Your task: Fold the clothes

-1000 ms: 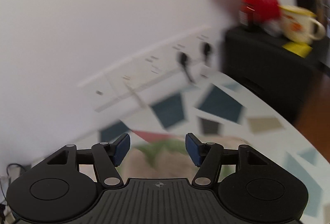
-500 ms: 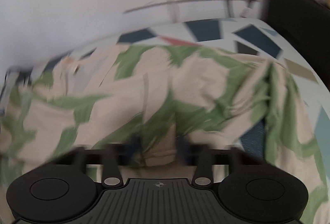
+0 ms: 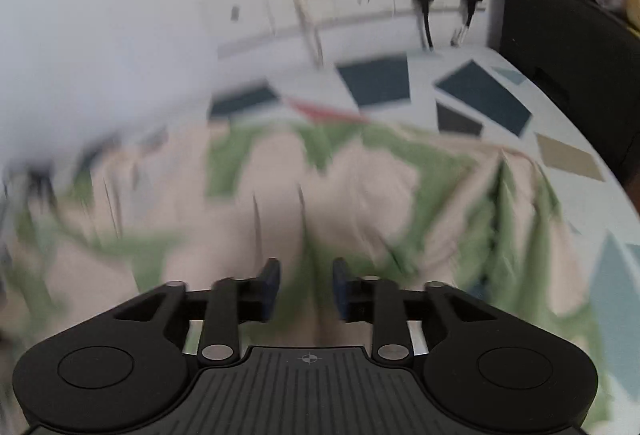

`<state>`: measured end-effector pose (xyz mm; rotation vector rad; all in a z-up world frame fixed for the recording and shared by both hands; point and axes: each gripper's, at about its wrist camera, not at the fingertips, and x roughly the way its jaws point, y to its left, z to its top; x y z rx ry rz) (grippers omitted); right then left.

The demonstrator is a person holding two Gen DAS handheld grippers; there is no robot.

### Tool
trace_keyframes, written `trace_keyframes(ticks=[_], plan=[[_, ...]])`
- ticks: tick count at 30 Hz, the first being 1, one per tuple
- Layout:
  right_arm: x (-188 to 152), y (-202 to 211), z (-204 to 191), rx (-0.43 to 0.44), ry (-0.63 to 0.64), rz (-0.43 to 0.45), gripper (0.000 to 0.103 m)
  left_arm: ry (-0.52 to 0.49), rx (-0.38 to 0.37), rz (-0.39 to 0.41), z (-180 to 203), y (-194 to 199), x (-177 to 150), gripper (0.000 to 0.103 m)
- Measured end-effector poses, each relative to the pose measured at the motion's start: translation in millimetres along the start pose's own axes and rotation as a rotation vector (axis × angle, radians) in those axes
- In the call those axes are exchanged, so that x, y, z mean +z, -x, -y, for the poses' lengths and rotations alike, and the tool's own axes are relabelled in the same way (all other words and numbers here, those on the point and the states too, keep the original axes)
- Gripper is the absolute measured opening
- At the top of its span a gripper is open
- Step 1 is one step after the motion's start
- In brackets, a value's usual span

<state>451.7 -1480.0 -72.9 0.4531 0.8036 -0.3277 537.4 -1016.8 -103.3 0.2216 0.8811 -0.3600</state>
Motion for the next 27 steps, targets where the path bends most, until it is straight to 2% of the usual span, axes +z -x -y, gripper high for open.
trace_keyframes(ticks=[3,8,10,14,15,16,18,19,22,23,24,25,26,27], plan=[[18.3,-23.6,-8.3,0.033,-0.005,0.002,0.034,0.023,-0.042,0.018,-7.2,12.4,3.4,0.042],[25.3,-65.7,-10.6,0.055,-0.037,-0.076,0.034,0.109,-0.161,0.101,-25.5,39.5,26.4,0.043],[24.3,-71.7,-5.2,0.061,-0.066,-0.091,0.034,0.137,-0.185,0.124,-29.2,34.0,44.9,0.050],[23.8,-74.1,6.4,0.082,-0.118,-0.095,0.034,0.146,-0.178,0.137,-23.9,-7.3,89.1,0.050],[24.2,-74.1,8.3,0.088,-0.126,-0.095,0.030,0.141,-0.160,0.129,-20.1,-22.5,100.0,0.050],[24.7,-74.0,8.9,0.095,-0.129,-0.095,0.021,0.144,-0.145,0.114,-16.9,-38.0,109.8,0.050],[26.4,-73.5,8.1,0.112,-0.126,-0.095,0.018,0.155,-0.135,0.078,-10.9,-64.8,125.2,0.050],[26.9,-73.9,7.1,0.114,-0.120,-0.097,0.020,0.158,-0.130,0.061,-7.5,-76.0,131.3,0.050],[27.3,-78.3,5.4,0.112,-0.117,-0.111,0.035,0.151,-0.118,0.019,1.8,-98.1,140.2,0.050],[27.1,-79.3,5.8,0.122,-0.126,-0.111,0.035,0.151,-0.120,0.011,3.0,-102.2,140.6,0.045],[26.8,-79.3,5.5,0.124,-0.127,-0.107,0.033,0.151,-0.116,0.008,4.1,-104.2,140.1,0.020],[26.3,-78.8,4.9,0.122,-0.123,-0.102,0.023,0.151,-0.113,0.009,4.6,-104.9,139.0,0.008],[25.9,-78.4,4.4,0.119,-0.119,-0.097,0.012,0.153,-0.111,0.016,5.3,-104.4,137.7,0.008],[25.2,-77.5,4.5,0.119,-0.117,-0.090,0.012,0.150,-0.106,0.026,6.3,-103.4,136.5,0.004]])
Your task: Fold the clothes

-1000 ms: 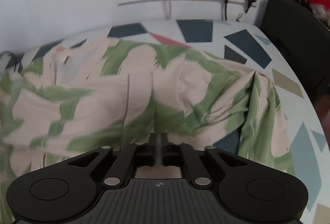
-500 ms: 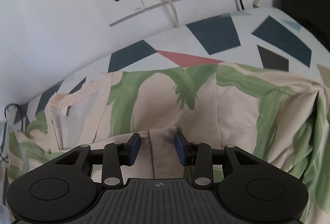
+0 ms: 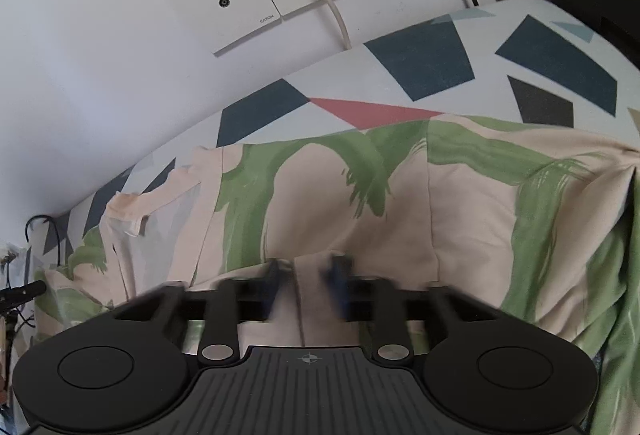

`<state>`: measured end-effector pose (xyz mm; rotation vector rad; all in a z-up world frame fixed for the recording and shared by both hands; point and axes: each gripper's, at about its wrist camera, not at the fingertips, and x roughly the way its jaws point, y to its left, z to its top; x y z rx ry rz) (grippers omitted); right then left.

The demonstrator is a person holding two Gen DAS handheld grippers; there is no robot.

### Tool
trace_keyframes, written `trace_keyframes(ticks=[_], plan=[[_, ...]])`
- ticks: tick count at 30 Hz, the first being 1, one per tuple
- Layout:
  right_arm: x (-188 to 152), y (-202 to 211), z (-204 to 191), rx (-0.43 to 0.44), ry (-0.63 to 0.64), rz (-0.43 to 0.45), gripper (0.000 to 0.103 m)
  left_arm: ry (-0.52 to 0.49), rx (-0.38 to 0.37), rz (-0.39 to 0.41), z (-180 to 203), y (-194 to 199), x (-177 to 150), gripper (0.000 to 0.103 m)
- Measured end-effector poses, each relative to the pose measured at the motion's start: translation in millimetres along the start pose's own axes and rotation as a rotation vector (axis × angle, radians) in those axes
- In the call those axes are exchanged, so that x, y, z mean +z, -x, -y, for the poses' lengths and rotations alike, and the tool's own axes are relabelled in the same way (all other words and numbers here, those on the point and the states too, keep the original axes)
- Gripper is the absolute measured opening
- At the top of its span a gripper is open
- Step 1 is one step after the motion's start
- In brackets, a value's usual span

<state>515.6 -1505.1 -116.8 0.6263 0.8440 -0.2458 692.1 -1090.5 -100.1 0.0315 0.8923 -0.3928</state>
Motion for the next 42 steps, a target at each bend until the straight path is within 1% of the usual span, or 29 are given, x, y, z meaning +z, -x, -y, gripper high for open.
trace_keyframes(ticks=[1,2,5,6,7,9,11,13,15,16,17,18,20,22,24,26,28,31,33,35,38,39,40,42], plan=[[-1.1,2.5,0.3,-0.001,0.002,0.015,0.007,-0.013,0.012,0.015,2.0,1.8,-1.1,0.004],[-2.3,7.4,0.1,-0.007,0.002,0.048,0.005,-0.026,0.023,0.029,4.0,3.5,-2.2,0.004],[-3.5,27.0,0.6,-0.034,-0.015,0.178,0.004,-0.030,0.043,0.069,5.7,7.5,-4.6,0.004],[-2.6,32.4,1.6,-0.039,-0.027,0.215,0.004,-0.024,0.047,0.066,5.0,6.1,-4.5,0.004],[-0.8,32.8,2.5,-0.041,-0.033,0.225,0.004,-0.018,0.051,0.064,4.1,4.5,-4.3,0.004],[2.9,26.4,2.9,-0.051,-0.028,0.209,0.004,0.004,0.057,0.060,1.9,0.5,-3.9,0.004],[3.9,14.7,-1.1,-0.082,0.025,0.189,0.004,0.015,0.071,0.059,1.9,-2.5,-4.2,0.004],[2.9,4.0,-4.6,-0.100,0.061,0.164,0.006,-0.001,0.087,0.051,4.9,-3.0,-4.0,0.010],[3.4,3.0,-4.7,-0.110,0.058,0.160,0.015,-0.021,0.101,0.046,8.1,-0.4,-3.1,0.017],[3.2,8.1,-3.3,-0.102,0.044,0.171,0.024,-0.023,0.089,0.054,7.7,6.3,-2.9,0.022],[2.6,16.7,-0.8,-0.087,0.022,0.188,0.028,-0.026,0.076,0.062,7.4,13.0,-2.6,0.025],[0.9,26.4,1.6,-0.072,0.010,0.202,0.028,-0.028,0.063,0.071,7.0,19.7,-2.4,0.031],[-5.7,46.1,5.2,-0.049,0.013,0.212,0.029,-0.021,0.021,0.070,5.9,34.6,-4.1,0.036],[-16.8,62.8,6.0,-0.037,0.043,0.197,0.032,-0.015,-0.037,0.040,7.0,48.1,-10.1,0.045],[-32.6,68.7,0.1,-0.040,0.100,0.155,0.033,-0.022,-0.092,-0.004,10.8,57.4,-20.2,0.050],[-48.3,69.7,-6.4,-0.057,0.156,0.111,0.036,-0.037,-0.123,-0.058,17.4,59.8,-33.0,0.050],[-60.5,65.6,-10.0,-0.099,0.187,0.084,0.038,-0.054,-0.145,-0.109,23.8,61.1,-45.9,0.050],[-78.7,59.5,-15.2,-0.161,0.234,0.042,0.039,-0.085,-0.095,-0.161,28.8,51.6,-63.3,0.050],[-83.7,58.5,-13.8,-0.180,0.235,0.045,0.033,-0.096,-0.057,-0.192,29.7,44.3,-72.9,0.050],[-84.7,58.4,-11.9,-0.199,0.247,0.051,0.032,-0.103,-0.037,-0.192,28.7,42.5,-79.3,0.050],[-82.3,62.6,-9.0,-0.203,0.215,0.059,0.038,-0.116,-0.005,-0.183,27.8,43.8,-84.0,0.050],[-81.9,66.8,-8.7,-0.210,0.202,0.073,0.040,-0.116,0.001,-0.181,28.3,44.3,-84.6,0.050],[-82.0,71.9,-8.7,-0.220,0.191,0.091,0.045,-0.114,0.010,-0.179,29.3,45.6,-84.7,0.050],[-82.8,84.5,-5.5,-0.236,0.141,0.136,0.047,-0.100,0.014,-0.178,31.2,49.0,-85.1,0.050]])
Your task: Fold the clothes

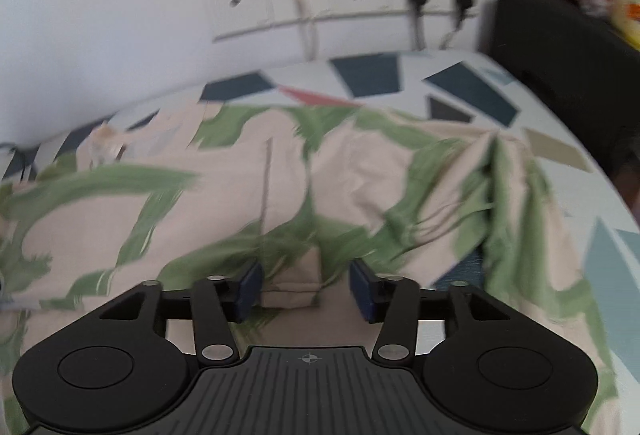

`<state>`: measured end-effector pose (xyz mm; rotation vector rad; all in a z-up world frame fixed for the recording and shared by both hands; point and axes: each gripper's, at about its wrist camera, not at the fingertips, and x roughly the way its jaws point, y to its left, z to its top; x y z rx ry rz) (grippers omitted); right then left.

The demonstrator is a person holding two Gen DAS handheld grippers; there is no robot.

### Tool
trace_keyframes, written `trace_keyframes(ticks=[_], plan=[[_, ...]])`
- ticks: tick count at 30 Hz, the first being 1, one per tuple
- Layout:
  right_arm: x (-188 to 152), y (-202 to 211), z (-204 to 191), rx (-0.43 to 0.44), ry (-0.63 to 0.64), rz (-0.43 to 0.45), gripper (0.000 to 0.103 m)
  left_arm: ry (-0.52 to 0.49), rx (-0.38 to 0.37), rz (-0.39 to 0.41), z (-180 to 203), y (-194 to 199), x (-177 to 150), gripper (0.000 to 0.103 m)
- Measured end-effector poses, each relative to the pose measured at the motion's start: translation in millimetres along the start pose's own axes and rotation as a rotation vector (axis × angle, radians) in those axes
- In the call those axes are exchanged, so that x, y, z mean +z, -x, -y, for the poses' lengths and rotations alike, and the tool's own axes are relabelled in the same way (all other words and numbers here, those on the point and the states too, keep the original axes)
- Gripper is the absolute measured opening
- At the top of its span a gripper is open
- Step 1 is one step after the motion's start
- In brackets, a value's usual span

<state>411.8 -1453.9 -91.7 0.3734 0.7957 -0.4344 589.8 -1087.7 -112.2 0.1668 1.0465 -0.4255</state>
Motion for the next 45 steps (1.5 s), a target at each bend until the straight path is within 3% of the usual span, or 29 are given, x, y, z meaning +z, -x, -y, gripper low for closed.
trace_keyframes(ticks=[2,10,18,22,25,28,30,33,35,37,40,42,45], plan=[[-2.8,12.8,9.1,-0.016,-0.079,0.030,0.052,0.005,-0.023,0.000,3.1,6.5,-1.6,0.050],[-35.9,83.4,63.6,-0.176,-0.278,0.097,0.056,0.017,-0.125,0.037,14.0,32.4,-9.3,0.071],[-98.6,142.5,106.3,-0.397,-0.346,0.046,0.056,0.080,-0.169,0.016,30.3,24.6,-13.5,0.074],[-114.7,142.3,100.0,-0.372,-0.265,0.022,0.058,0.102,-0.124,0.032,38.5,36.6,-20.7,0.074],[-110.1,126.6,90.2,-0.288,-0.158,0.008,0.065,0.109,-0.072,0.057,42.6,50.8,-26.9,0.075],[-102.7,103.1,86.4,-0.206,-0.071,-0.040,0.066,0.151,-0.022,0.074,45.2,66.6,-33.0,0.075],[-100.7,91.6,89.0,-0.193,-0.028,-0.078,0.061,0.187,-0.008,0.085,48.8,77.3,-38.3,0.075],[-101.6,86.8,103.6,-0.180,0.005,-0.088,0.033,0.218,0.017,0.099,59.6,90.1,-45.6,0.075],[-99.7,89.8,125.3,-0.151,-0.036,-0.069,0.004,0.234,0.022,0.107,68.0,96.1,-50.4,0.075],[-92.3,95.7,151.7,-0.162,-0.104,-0.041,0.003,0.247,0.019,0.112,76.0,101.7,-55.6,0.075],[-74.0,112.5,206.7,-0.103,-0.325,0.042,0.003,0.250,0.014,0.123,89.0,108.0,-59.9,0.075],[-58.5,131.7,240.1,-0.059,-0.465,0.147,0.003,0.247,0.012,0.135,97.2,112.3,-61.3,0.075],[-33.2,157.7,266.1,-0.099,-0.518,0.288,0.003,0.256,0.005,0.154,105.8,118.7,-61.7,0.075]])
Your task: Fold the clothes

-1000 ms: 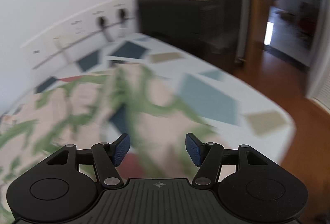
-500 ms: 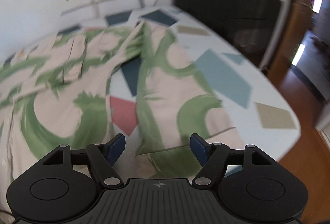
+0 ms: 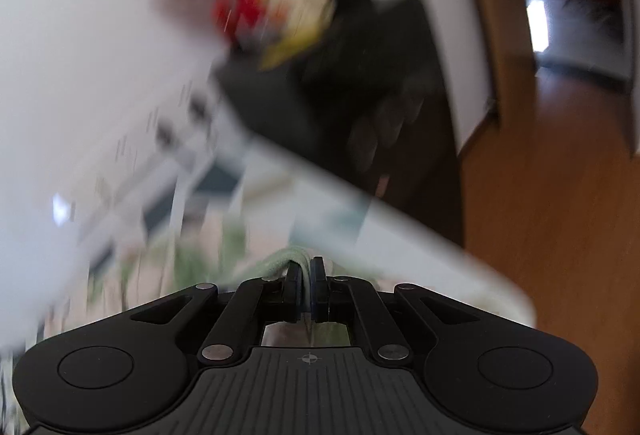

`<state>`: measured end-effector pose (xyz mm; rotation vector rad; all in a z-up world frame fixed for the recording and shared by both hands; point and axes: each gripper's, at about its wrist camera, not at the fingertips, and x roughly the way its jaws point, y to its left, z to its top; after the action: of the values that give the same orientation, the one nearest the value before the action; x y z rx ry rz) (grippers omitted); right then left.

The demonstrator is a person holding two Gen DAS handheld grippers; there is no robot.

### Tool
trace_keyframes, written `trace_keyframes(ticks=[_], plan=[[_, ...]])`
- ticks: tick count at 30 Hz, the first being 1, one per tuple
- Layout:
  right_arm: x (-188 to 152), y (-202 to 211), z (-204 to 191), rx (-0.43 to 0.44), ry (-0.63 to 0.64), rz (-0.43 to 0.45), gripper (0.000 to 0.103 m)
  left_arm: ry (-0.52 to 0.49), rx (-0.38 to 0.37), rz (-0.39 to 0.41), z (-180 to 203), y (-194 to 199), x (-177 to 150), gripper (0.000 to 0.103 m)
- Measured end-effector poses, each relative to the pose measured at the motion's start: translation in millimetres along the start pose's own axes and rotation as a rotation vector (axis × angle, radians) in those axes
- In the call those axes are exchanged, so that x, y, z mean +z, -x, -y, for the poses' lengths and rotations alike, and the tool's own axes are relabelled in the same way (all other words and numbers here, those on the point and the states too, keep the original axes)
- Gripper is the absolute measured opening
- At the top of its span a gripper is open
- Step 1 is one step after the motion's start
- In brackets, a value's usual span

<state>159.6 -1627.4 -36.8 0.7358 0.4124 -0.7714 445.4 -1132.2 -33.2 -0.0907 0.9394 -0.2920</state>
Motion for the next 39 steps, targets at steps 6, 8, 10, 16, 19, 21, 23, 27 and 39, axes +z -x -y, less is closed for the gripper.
trace_keyframes(ticks=[6,8,10,16,19,21,23,27,39], plan=[[41.2,-7.6,2.2,-0.035,0.006,0.035,0.003,0.018,-0.012,0.020,2.9,8.7,0.4,0.075],[47.1,-13.8,0.9,-0.006,-0.027,-0.004,0.003,0.018,-0.014,0.023,1.0,9.9,0.3,0.075],[51.1,-20.7,-0.8,0.035,-0.071,-0.055,0.003,0.020,-0.013,0.025,-2.9,10.2,0.1,0.075],[57.1,-26.9,-52.4,0.106,-0.024,-0.057,0.003,0.057,-0.001,0.031,-27.0,5.8,1.9,0.076],[59.6,-32.6,-96.4,0.158,0.031,-0.065,0.003,0.053,0.028,0.034,-43.2,-0.7,3.3,0.076],[59.4,-36.7,-131.1,0.205,0.062,-0.079,0.003,0.047,0.043,0.029,-55.3,-6.4,3.9,0.076],[53.2,-40.3,-172.1,0.260,0.107,-0.101,0.003,0.044,0.051,0.020,-68.2,-12.3,4.4,0.076],[35.3,-46.9,-258.6,0.376,0.206,-0.153,0.003,0.039,0.035,0.007,-91.7,-20.5,4.1,0.076],[-180.7,-94.9,-503.3,0.531,0.816,-0.593,0.022,-0.011,-0.057,-0.039,-150.0,-35.9,11.1,0.076]])
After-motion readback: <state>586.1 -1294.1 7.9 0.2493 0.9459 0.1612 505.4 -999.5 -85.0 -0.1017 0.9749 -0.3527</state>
